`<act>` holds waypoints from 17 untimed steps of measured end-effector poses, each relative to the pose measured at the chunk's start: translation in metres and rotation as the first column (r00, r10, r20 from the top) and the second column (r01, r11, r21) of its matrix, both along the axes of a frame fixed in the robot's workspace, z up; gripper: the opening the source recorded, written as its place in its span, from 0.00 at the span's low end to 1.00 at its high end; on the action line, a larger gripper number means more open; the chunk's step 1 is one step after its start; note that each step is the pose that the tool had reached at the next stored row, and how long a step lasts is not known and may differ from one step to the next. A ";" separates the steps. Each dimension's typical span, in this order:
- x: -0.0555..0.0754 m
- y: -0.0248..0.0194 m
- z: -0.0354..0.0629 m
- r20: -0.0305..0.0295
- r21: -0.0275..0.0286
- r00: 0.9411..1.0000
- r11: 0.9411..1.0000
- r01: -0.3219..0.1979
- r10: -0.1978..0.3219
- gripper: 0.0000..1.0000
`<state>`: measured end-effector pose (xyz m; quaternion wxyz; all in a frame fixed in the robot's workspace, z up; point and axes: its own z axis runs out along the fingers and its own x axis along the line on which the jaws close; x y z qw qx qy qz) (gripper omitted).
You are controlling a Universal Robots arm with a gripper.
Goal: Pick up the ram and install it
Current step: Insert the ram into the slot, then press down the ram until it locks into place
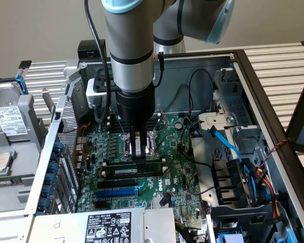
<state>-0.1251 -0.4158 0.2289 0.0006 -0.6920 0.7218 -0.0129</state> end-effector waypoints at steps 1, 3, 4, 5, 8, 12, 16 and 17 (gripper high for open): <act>0.000 0.0000 0.0032 0.000 0.000 1.000 1.000 0.000 0.000 0.20; 0.000 0.0000 0.0108 0.000 0.000 1.000 1.000 0.000 0.000 0.20; 0.000 -0.0001 0.0123 0.000 0.000 1.000 1.000 0.000 0.000 0.20; 0.000 -0.0001 0.0132 -0.001 0.000 1.000 1.000 0.000 0.000 0.20; 0.001 0.0000 0.0132 -0.001 0.000 1.000 1.000 0.000 0.000 0.20; 0.000 -0.0001 0.0134 -0.001 0.000 1.000 1.000 0.000 0.000 0.20; 0.000 -0.0001 0.0135 -0.001 0.000 1.000 1.000 0.000 0.000 0.20; 0.000 -0.0001 0.0135 -0.001 0.000 1.000 1.000 0.000 0.000 0.20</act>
